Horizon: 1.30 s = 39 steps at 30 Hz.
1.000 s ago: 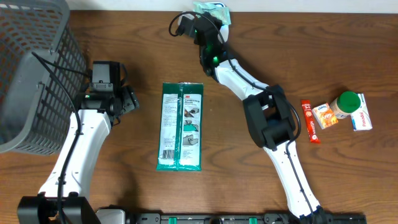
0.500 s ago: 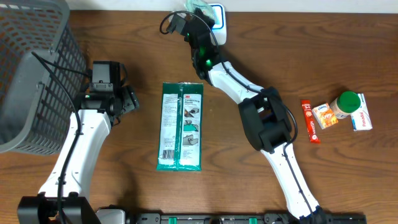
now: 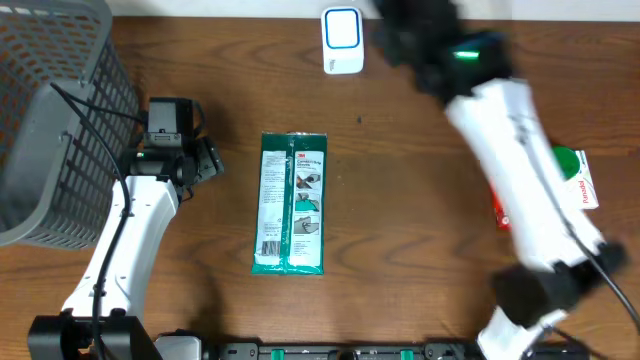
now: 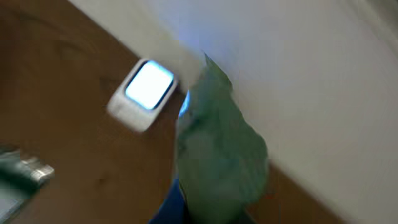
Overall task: Scan the item barcode
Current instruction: 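Carry the wipes packet right and set it beside the sachet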
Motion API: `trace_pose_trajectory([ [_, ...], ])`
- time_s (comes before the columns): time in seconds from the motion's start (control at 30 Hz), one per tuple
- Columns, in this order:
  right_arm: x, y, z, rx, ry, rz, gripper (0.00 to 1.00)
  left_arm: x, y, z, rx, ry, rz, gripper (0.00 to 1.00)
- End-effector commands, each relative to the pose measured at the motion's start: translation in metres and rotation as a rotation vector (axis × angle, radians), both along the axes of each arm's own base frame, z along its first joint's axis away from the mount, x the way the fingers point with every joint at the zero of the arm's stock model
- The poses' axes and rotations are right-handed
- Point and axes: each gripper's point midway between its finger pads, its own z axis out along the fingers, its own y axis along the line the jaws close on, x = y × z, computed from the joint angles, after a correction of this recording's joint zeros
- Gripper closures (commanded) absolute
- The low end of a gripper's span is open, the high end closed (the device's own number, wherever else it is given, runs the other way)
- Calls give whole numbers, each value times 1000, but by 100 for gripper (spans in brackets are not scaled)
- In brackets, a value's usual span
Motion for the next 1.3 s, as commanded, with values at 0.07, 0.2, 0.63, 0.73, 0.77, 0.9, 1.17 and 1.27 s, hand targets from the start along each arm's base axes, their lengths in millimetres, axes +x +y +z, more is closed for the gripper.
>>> trace_pose_trajectory([
  [0.07, -51, -49, -27, 377, 373, -113, 99, 5, 1, 13, 8, -36, 8, 14],
  [0.2, -62, -90, -72, 396, 544, -222, 99, 5, 1, 13, 8, -36, 9, 14],
  [0.63, -88, -160, -237, 321, 739, -448, 99, 5, 1, 13, 8, -37, 9, 14],
  [0.73, -91, -172, -260, 285, 721, -486, 99, 5, 1, 13, 8, -36, 9, 14],
  [0.77, -92, -176, -267, 272, 714, -498, 99, 5, 1, 13, 8, -36, 9, 14],
  [0.9, -95, -191, -278, 199, 688, -541, 75, 5, 1, 13, 8, -36, 9, 14],
  [1.17, -93, -197, -278, 165, 665, -554, 11, 5, 1, 13, 8, -36, 9, 14],
  [1.27, -92, -197, -278, 166, 661, -553, 7, 5, 1, 13, 8, -37, 9, 14],
])
